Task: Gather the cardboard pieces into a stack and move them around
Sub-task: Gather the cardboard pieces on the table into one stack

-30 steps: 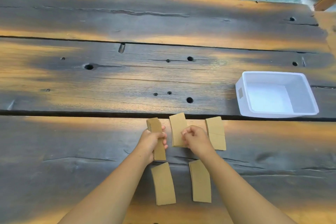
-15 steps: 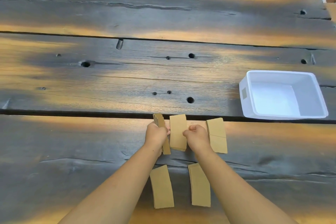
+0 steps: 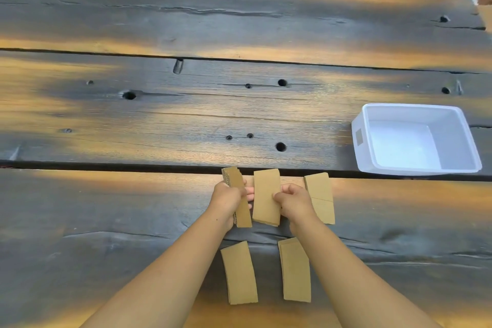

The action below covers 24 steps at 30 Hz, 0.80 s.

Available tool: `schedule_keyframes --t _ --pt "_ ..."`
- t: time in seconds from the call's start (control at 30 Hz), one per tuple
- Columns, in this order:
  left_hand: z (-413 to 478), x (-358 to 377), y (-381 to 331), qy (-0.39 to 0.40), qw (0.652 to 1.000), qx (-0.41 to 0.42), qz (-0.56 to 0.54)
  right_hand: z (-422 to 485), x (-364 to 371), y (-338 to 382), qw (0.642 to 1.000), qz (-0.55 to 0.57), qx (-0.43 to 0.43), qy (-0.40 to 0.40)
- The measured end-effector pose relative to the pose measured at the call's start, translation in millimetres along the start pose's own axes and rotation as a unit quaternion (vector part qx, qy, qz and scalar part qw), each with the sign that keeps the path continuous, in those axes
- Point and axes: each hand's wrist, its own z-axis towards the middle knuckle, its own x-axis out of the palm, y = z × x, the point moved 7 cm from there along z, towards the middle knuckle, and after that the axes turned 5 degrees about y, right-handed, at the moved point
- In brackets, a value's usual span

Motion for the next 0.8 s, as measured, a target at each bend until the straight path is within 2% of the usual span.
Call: schedule_keyframes --t 0.2,0.33,0.43,0.57,0.7,0.8 --pt "-14 0 -7 0.014 0.998 0.045 0.03 -28 -16 24 0.991 0.076 -0.029 0.107" --pt "-34 18 -1 0.101 0.994 0.029 0.023 -52 -11 33 0.97 0.116 -0.035 0.213" --pt "-49 35 2 0.145 0.989 0.036 -0.007 -68 -6 33 0.961 0.117 -0.044 0.246" --pt "-63 50 8 0.162 0.986 0.04 -0.006 -79 -13 32 0.971 0.077 -0.093 0.207" --pt "-66 61 19 0.143 0.989 0.032 -0.012 -80 -27 31 0.98 -0.059 -0.149 0.117" --pt "-66 73 23 0.136 0.99 0.038 -0.004 -78 -37 27 0.972 -0.154 -0.167 0.056"
